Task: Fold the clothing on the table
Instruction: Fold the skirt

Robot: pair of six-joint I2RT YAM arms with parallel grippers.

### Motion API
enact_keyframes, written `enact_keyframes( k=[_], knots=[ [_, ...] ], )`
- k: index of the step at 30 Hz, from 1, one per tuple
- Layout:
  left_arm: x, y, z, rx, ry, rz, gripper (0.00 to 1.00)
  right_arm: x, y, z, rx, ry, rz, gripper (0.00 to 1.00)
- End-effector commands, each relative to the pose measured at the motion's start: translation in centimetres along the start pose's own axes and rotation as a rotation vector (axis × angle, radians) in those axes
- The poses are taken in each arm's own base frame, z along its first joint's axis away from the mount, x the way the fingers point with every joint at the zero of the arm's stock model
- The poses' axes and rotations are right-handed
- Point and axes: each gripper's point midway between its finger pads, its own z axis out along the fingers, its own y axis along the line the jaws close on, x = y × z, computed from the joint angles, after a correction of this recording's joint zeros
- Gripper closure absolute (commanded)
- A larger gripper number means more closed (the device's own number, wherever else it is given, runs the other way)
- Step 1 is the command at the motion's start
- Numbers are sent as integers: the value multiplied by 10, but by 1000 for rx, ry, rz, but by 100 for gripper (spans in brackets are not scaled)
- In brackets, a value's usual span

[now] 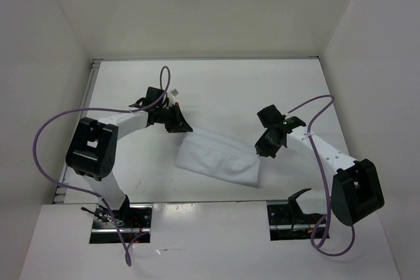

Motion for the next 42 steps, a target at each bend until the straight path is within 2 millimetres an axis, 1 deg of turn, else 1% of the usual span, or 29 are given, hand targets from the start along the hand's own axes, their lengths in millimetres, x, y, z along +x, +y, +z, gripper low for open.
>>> enact_keyframes(
  k=[1, 2, 6, 15, 16, 17, 18, 19, 20, 22, 23, 24, 25, 26, 27, 28, 30, 31, 32, 33, 34, 35, 36, 37, 38, 39, 40, 41, 42],
  knots=[
    [-18, -9, 4, 35, -37, 58, 99, -16, -7, 0, 61, -73, 14, 100],
    [-19, -9, 6, 34, -36, 57, 99, -18, -3, -2, 52, -78, 16, 100],
    [-16, -5, 14, 26, -14, 50, 99, -21, -5, 3, 79, -78, 21, 100],
    [-18, 2, 22, 8, -6, 30, 99, -42, 0, 10, 83, -115, 28, 100],
    [-23, 0, 22, 6, -18, 36, 99, -44, 5, 10, 73, -120, 30, 100],
    [-21, 4, 25, 0, -10, 29, 99, -49, 2, 10, 84, -135, 30, 98],
    [-20, 6, 27, -4, -4, 24, 99, -50, 3, 13, 83, -136, 31, 92],
    [-20, 6, 27, -4, -4, 14, 98, -54, 4, 11, 78, -141, 27, 82],
    [-23, 7, 29, -11, -9, 14, 80, -55, 5, 14, 78, -142, 18, 74],
    [-24, 9, 29, -22, -17, 5, 57, -57, 6, 12, 82, -150, 18, 62],
    [-32, 4, 22, -36, -61, 22, 50, -61, 6, 4, 74, -174, 22, 59],
    [-36, 2, 16, -51, -87, 29, 35, -66, 7, -3, 66, -199, 34, 58],
    [-44, -9, 3, -53, -136, 51, 33, -70, 4, -9, 68, -224, 50, 55],
    [-53, -12, -5, -73, -186, 65, 33, -77, 3, -24, 54, -267, 58, 52],
    [-58, -12, -17, -83, -213, 72, 31, -83, 7, -35, 31, -283, 73, 52],
    [-63, -21, -35, -85, -249, 88, 31, -85, 8, -42, 21, -290, 64, 52],
    [-66, -32, -48, -83, -263, 138, 31, -82, 8, -53, 8, -274, 52, 52],
    [-56, -40, -53, -72, -234, 155, 34, -79, 8, -56, -1, -264, 40, 52],
    [-44, -48, -51, -29, -180, 184, 37, -75, 11, -58, -25, -243, 39, 52],
    [-33, -60, -51, 11, -147, 201, 42, -70, 8, -58, -31, -227, 24, 52],
    [-21, -65, -51, 49, -115, 210, 47, -67, 7, -55, -34, -214, 9, 52],
    [-4, -62, -45, 73, -62, 180, 63, -58, 5, -50, -43, -181, -4, 53],
    [11, -75, -42, 136, -24, 199, 71, -56, 7, -48, -60, -173, -15, 59],
    [19, -78, -39, 157, -2, 202, 76, -53, 10, -45, -78, -157, -35, 63],
    [27, -78, -32, 165, 26, 192, 81, -41, 12, -38, -98, -98, -52, 69],
    [35, -75, -21, 173, 74, 183, 87, -38, 20, -31, -119, -73, -54, 76],
    [44, -80, -13, 193, 110, 197, 89, -34, 21, -26, -124, -49, -73, 86],
    [50, -80, -6, 199, 143, 193, 91, -28, 21, -20, -123, -21, -89, 90],
    [57, -72, 8, 185, 190, 172, 92, -25, 21, -11, -106, 8, -92, 93]
  ],
)
